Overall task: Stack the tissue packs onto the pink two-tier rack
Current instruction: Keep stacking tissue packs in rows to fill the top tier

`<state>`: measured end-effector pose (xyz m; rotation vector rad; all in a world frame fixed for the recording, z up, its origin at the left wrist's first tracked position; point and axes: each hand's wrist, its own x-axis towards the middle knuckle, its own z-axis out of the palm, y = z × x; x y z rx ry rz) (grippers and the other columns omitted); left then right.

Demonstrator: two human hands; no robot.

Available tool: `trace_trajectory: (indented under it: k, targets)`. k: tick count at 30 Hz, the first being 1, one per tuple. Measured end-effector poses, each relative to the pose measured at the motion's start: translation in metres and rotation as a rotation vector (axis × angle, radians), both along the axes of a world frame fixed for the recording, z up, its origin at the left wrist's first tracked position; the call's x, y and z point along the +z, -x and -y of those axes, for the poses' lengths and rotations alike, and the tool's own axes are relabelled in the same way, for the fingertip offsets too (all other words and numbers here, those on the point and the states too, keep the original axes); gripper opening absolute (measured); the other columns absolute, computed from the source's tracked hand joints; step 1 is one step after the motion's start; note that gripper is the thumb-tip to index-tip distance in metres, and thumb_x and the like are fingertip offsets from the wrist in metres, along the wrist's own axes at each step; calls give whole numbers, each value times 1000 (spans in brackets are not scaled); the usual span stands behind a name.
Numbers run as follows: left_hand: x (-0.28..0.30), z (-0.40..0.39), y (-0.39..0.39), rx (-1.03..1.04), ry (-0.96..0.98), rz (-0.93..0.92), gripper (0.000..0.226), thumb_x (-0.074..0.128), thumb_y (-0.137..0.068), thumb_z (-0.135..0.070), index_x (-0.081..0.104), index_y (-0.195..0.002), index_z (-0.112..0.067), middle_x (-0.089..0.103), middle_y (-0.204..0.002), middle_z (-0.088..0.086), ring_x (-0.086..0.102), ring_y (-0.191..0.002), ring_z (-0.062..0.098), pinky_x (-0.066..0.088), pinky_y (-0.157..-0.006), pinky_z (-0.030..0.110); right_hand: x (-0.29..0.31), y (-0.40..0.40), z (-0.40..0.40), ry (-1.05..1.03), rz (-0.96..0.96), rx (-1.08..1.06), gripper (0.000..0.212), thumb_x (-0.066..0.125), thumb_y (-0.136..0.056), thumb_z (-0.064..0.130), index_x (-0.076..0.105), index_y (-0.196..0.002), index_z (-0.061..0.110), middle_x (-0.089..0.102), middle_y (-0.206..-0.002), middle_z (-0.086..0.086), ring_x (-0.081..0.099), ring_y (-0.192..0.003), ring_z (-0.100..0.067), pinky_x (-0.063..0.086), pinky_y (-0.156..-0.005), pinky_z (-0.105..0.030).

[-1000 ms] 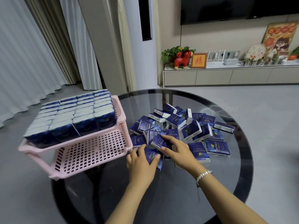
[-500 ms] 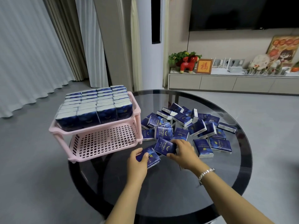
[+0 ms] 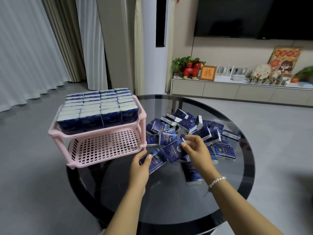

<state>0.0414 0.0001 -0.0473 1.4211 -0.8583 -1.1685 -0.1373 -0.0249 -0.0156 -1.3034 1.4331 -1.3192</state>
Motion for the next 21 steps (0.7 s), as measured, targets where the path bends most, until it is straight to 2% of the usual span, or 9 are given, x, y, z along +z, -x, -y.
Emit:
trace_trajectory:
  k: [2,4,7,10,12,14,17,21]
  targets:
    - [2,-1,2,-42,-3,-48,17,59,-91,-36,64,-104,-27,64,-118,-4,59,-112,18,46,-99,39,0,-1,-2,-2,87,-28,17,63,-88,15,58,-104,14,67,-93,-1,64,-89,-14,51,-72,-15]
    - [-2,0,5,-99,13,-110,32,63,-81,-53,68,-99,-26,70,-111,1,61,-111,23,45,-103,48,-1,-7,-4,-21,139,10,13,64,-87,13,61,-99,14,68,-92,-2,64,-86,-13,52,-71,-14]
    - [-3,-1,10,-170,41,-171,36,68,-80,-49,69,-103,-21,71,-110,11,64,-109,25,44,-102,52,-7,-17,-9,-32,121,49,12,66,-85,12,62,-96,14,68,-87,-2,64,-78,-8,51,-68,-13]
    - [-2,-1,15,-210,59,-165,56,77,-69,-52,66,-112,-18,70,-112,9,64,-110,27,47,-101,48,-15,-23,-11,-18,110,56,10,68,-84,12,64,-91,18,70,-86,-2,66,-80,-10,51,-73,-17]
    - [-3,-2,18,-229,58,-161,67,74,-61,-55,65,-116,-18,69,-115,6,64,-111,24,46,-103,47,-19,-24,-13,-13,88,63,10,68,-83,13,66,-90,19,71,-89,-1,67,-84,-11,53,-75,-18]
    - [-5,-1,18,-243,37,-184,65,75,-65,-49,62,-120,-16,67,-119,7,63,-112,22,45,-104,47,-19,-23,-16,-5,90,65,10,68,-84,14,67,-93,19,72,-90,1,68,-86,-10,53,-73,-16]
    - [-6,-2,20,-244,20,-254,37,67,-87,-22,59,-122,-13,66,-121,11,64,-109,23,47,-101,42,-17,-22,-17,-20,76,75,8,66,-85,19,68,-91,24,72,-90,4,68,-86,-8,53,-70,-15]
    - [-5,-3,23,-207,32,-350,34,59,-92,-12,55,-126,-8,66,-119,13,65,-104,23,52,-88,34,-12,-20,-15,-79,60,142,11,60,-90,26,68,-92,32,73,-94,1,69,-88,-13,56,-80,-31]
